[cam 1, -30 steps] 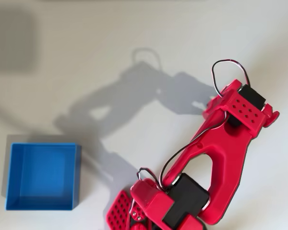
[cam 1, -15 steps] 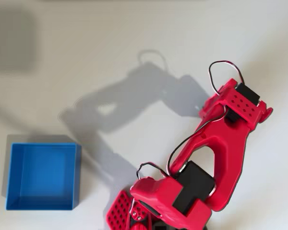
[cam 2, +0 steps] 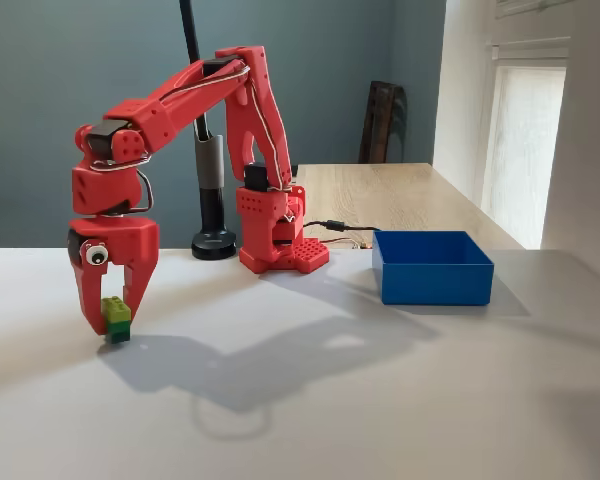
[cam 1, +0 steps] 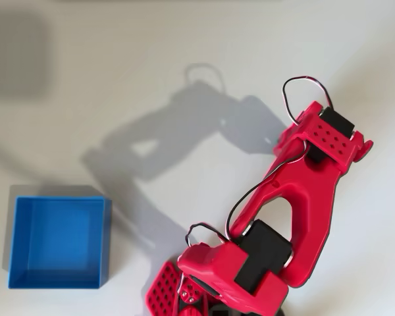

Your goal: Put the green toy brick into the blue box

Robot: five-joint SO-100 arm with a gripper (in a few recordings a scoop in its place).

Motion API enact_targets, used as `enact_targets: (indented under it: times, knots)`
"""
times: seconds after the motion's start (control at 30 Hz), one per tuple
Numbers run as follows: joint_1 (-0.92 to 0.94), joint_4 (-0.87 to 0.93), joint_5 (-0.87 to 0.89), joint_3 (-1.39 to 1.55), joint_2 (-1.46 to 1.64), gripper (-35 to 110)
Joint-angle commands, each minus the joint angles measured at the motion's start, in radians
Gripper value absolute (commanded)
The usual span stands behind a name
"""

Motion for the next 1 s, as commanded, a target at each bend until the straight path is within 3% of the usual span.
enact_targets:
  times: [0.0, 0.5, 0.97]
  knots:
    - [0.005, 0.000, -0.021, -0.081, 0.054, 0]
    - [-0.078, 0.109, -0.094, -0.351, 0.153, 0]
    - [-0.436, 0.110, -0.179, -0.204, 0.420, 0]
